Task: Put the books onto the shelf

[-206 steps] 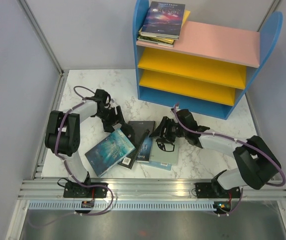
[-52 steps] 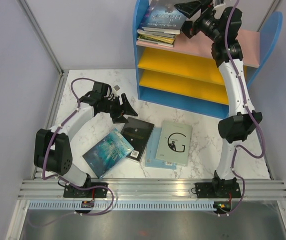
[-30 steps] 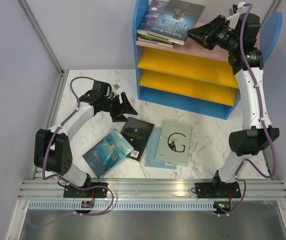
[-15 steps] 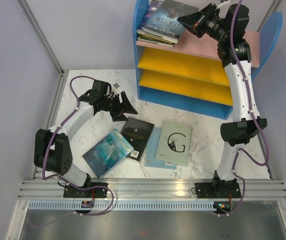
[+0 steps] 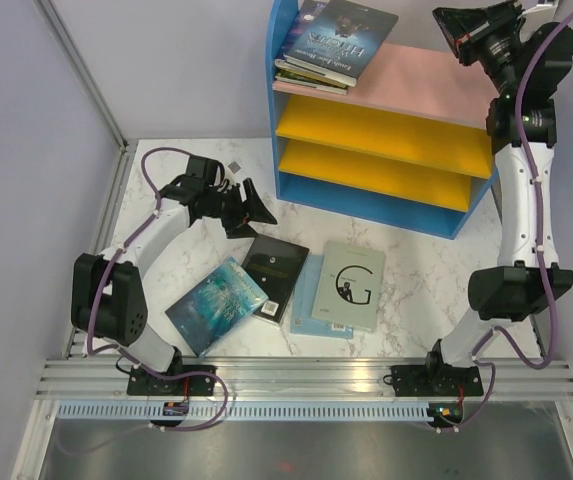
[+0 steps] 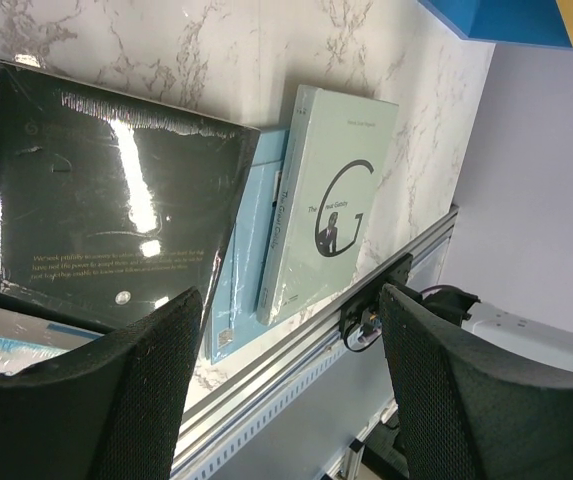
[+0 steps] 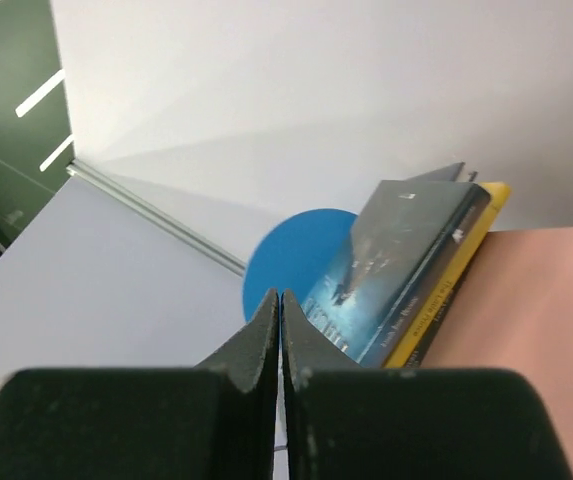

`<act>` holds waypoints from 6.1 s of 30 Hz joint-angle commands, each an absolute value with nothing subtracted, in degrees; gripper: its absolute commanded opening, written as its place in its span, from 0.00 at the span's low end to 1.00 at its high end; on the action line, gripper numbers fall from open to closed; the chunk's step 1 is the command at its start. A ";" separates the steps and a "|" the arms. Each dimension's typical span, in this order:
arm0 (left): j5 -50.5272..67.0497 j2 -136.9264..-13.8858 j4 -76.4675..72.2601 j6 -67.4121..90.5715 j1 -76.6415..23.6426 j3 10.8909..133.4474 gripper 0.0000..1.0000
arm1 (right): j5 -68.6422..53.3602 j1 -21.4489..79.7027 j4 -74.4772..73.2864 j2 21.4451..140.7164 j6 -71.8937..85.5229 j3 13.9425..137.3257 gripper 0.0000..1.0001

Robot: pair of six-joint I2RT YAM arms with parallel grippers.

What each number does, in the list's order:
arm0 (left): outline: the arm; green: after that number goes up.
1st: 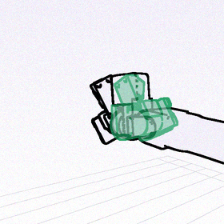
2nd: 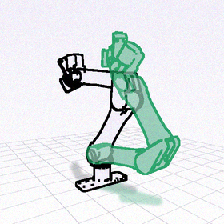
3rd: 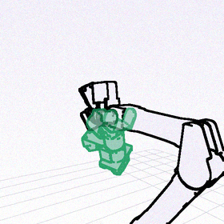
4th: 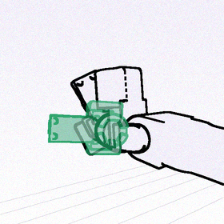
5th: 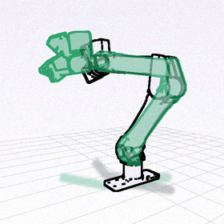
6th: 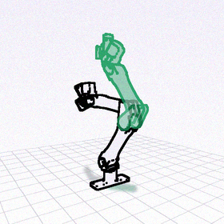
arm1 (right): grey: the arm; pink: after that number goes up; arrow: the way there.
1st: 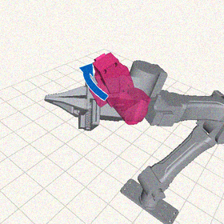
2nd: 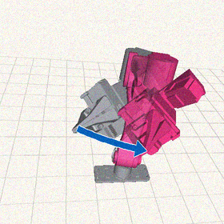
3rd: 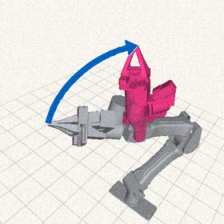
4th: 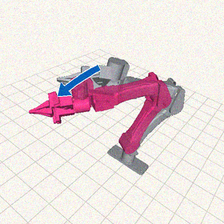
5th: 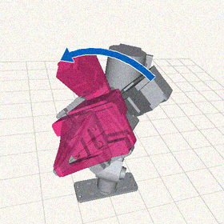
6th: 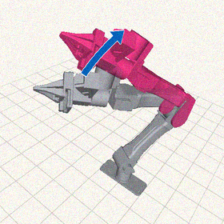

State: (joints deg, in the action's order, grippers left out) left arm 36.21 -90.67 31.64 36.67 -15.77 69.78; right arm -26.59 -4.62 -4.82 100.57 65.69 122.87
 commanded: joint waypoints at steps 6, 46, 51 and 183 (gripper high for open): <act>36.83 -92.11 31.90 35.95 -15.56 72.42 0.75 | -24.17 -3.43 1.49 98.17 69.69 114.97 0.15; 36.04 -88.07 34.28 32.96 -14.24 73.30 0.75 | -18.46 4.57 -11.15 98.63 54.33 121.56 0.53; 33.14 -84.65 35.16 33.05 -14.33 73.13 0.75 | -18.28 4.22 -15.11 86.24 48.09 112.71 0.73; 39.20 -92.63 -5.36 63.01 -18.99 81.11 0.78 | -27.95 14.15 22.77 91.49 79.98 77.69 0.00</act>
